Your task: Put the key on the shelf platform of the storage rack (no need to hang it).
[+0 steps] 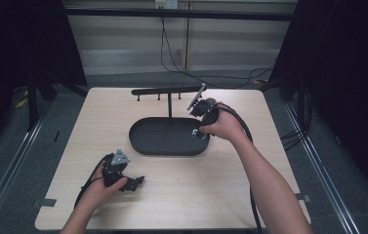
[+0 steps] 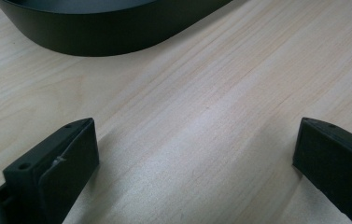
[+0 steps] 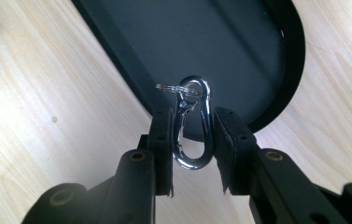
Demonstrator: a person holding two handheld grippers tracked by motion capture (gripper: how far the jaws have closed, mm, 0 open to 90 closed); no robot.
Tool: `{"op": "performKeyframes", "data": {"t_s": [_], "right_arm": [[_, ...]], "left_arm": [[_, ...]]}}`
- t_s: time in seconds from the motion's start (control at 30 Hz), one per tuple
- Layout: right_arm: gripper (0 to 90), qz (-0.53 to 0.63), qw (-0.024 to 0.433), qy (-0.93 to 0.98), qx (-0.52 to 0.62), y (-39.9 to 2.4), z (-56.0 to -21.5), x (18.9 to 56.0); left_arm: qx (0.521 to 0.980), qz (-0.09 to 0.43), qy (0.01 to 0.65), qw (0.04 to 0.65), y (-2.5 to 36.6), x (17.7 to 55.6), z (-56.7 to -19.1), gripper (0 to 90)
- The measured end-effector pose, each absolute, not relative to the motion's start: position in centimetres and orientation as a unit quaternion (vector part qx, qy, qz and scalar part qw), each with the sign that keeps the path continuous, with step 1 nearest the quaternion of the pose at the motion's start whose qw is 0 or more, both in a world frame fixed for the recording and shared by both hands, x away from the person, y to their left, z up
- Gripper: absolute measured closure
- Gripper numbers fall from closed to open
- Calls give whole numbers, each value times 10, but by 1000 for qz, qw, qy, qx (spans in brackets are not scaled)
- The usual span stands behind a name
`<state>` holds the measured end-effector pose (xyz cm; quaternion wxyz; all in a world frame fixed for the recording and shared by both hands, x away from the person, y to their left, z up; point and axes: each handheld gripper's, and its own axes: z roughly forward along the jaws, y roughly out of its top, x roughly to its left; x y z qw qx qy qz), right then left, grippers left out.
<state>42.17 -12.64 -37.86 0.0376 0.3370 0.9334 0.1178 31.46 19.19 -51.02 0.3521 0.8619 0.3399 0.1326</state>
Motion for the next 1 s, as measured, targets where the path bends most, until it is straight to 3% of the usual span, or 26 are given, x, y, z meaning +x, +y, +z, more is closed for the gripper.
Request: {"op": "performKeyframes", "data": {"t_s": [1.0], "right_arm": [[693, 113, 40, 940, 318, -107, -396, 440]], "left_arm": [[862, 133, 340, 353, 192, 315, -510, 0]]}}
